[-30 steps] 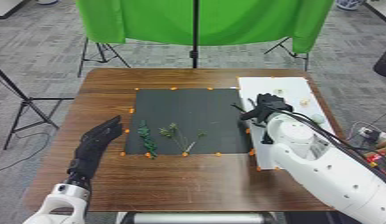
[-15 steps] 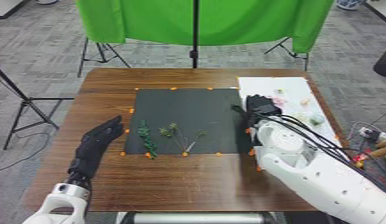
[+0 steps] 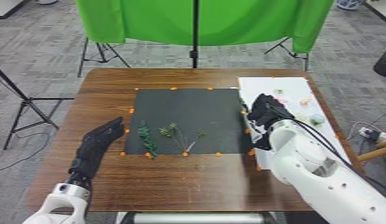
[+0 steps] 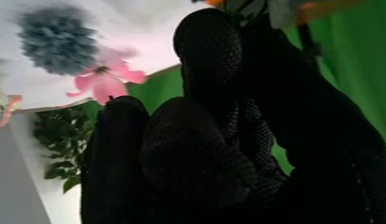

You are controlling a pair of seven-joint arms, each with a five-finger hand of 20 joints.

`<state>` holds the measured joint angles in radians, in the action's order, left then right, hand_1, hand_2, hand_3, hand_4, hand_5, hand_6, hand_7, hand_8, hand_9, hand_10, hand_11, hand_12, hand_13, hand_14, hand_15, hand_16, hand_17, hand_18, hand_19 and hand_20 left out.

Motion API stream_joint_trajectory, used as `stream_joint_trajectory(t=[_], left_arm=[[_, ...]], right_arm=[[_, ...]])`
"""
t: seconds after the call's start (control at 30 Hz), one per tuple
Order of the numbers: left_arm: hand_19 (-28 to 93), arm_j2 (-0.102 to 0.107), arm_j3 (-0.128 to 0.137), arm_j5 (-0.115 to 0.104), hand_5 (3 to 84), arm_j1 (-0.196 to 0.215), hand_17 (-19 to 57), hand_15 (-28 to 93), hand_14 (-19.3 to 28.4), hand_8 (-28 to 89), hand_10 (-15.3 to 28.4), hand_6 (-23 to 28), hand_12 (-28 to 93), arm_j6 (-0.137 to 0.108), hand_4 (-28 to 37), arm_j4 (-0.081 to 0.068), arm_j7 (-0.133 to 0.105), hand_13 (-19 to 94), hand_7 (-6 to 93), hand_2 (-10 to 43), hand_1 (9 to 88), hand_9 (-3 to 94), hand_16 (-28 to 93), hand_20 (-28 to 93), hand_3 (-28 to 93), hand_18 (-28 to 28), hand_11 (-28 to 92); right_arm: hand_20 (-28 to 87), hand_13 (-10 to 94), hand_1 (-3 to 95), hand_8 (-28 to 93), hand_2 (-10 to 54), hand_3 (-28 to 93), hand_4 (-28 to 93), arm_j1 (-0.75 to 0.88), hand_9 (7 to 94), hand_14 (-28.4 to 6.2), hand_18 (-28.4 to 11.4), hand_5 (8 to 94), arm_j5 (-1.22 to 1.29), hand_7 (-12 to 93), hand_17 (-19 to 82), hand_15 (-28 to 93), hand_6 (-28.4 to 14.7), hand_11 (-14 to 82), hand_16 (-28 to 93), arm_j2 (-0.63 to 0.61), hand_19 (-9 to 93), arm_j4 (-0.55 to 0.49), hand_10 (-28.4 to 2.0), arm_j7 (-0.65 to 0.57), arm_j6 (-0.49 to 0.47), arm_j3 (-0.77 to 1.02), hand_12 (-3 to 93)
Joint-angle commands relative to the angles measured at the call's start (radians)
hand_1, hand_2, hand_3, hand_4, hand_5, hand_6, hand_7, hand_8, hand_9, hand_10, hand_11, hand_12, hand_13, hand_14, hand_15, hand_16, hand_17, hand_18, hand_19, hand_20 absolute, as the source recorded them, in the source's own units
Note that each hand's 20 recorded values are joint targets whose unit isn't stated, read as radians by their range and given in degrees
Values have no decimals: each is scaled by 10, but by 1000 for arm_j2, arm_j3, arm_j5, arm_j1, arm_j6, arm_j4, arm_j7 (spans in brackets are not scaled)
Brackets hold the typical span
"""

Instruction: Arrange flowers

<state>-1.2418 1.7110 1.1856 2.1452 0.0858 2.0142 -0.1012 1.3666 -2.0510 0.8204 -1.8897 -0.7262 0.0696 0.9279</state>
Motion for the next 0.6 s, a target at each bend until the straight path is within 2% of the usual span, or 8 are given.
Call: stream_joint_trajectory(t=[0.03,0.17,0.57,0.6], left_arm=[[21,-7,-1,7,422,-3,6,94,161,-41,118,48,159,21,-191,-6,11,288,39,-31,251,377,62,177,644,130,93],[22,-6,-2,9,421,-5,4,94,161,-41,118,48,159,33,-190,-7,16,288,39,-33,250,376,62,177,647,131,92],[26,-9,2,12,417,2,1,93,162,-40,117,48,160,40,-188,-3,22,286,36,-39,254,374,62,177,649,133,89],[26,-9,3,13,417,0,0,92,162,-40,117,48,160,43,-187,-4,23,286,36,-39,254,374,63,176,649,134,88]], right_arm=[[581,937,545,263,-58,582,-72,63,934,-33,-94,839,3,279,741,664,-12,435,243,80,932,-49,-113,-6,-54,-38,264],[577,937,543,259,-65,584,-68,76,935,-34,-93,843,15,275,742,663,-15,433,241,116,932,-43,-113,-14,-62,-43,263],[558,937,483,217,-95,546,-83,86,936,-34,-90,851,21,267,741,656,-27,421,236,137,932,-31,-115,-4,-58,-45,262],[551,937,449,156,-95,567,-102,86,933,-33,-88,847,22,279,741,653,-28,422,237,137,932,-30,-115,-2,-55,-46,261]])
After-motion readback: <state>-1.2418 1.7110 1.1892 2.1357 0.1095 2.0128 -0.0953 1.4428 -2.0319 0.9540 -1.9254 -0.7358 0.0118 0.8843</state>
